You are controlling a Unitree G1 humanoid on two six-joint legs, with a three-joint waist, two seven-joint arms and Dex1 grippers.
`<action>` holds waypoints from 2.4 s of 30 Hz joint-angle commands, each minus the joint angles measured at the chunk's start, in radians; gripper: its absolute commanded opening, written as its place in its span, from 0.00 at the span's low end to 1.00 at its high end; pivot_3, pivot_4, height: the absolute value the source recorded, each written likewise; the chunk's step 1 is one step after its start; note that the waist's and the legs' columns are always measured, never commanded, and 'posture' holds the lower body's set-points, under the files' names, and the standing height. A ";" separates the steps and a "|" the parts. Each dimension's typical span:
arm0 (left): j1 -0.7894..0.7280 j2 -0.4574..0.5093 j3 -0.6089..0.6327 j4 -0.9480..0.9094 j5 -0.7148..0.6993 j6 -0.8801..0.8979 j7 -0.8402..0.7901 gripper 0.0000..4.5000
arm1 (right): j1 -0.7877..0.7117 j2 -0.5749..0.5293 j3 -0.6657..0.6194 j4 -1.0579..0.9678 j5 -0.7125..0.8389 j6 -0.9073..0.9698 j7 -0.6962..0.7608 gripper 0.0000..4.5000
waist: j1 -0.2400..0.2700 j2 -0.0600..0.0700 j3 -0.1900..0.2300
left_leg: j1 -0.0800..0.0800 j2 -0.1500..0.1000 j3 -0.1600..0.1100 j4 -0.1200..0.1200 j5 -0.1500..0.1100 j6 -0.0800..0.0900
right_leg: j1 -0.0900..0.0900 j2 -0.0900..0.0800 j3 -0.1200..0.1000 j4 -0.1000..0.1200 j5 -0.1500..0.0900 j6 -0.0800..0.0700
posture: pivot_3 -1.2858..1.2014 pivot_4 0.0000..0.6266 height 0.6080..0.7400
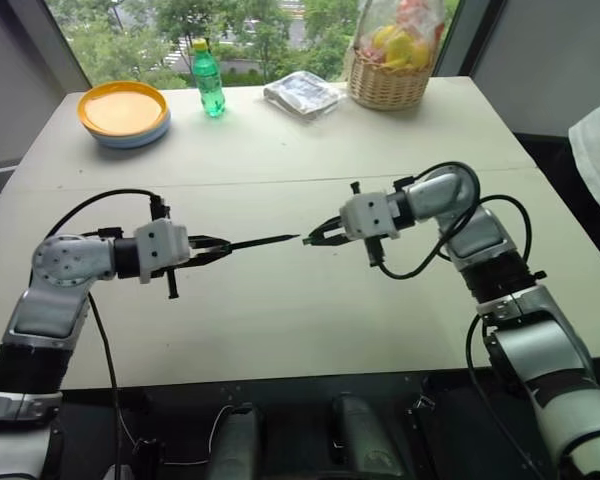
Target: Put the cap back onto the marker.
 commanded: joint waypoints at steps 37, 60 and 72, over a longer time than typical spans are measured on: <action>-0.009 0.006 0.009 -0.023 -0.007 -0.012 0.006 0.00 | -0.045 0.008 -0.013 0.010 0.008 -0.037 -0.012 0.01 | 0.000 0.000 0.000 | 0.000 0.000 0.000 0.000 0.000 0.000 | 0.000 0.000 0.000 0.000 0.000 0.000 | 0.52 0.24 1.00; -0.001 0.007 0.012 -0.029 -0.007 -0.011 0.010 0.00 | -0.055 0.049 -0.006 0.010 -0.005 -0.033 -0.035 0.01 | 0.000 0.000 0.000 | 0.000 0.000 0.000 0.000 0.000 0.000 | 0.000 0.000 0.000 0.000 0.000 0.000 | 0.52 0.24 1.00; 0.008 0.010 0.009 -0.034 -0.010 -0.014 0.014 0.00 | -0.089 0.087 -0.001 0.060 -0.046 -0.055 -0.090 0.01 | -0.001 0.000 0.000 | 0.000 0.000 0.000 0.000 0.000 0.000 | 0.000 0.001 0.000 0.000 0.000 0.000 | 0.52 0.24 1.00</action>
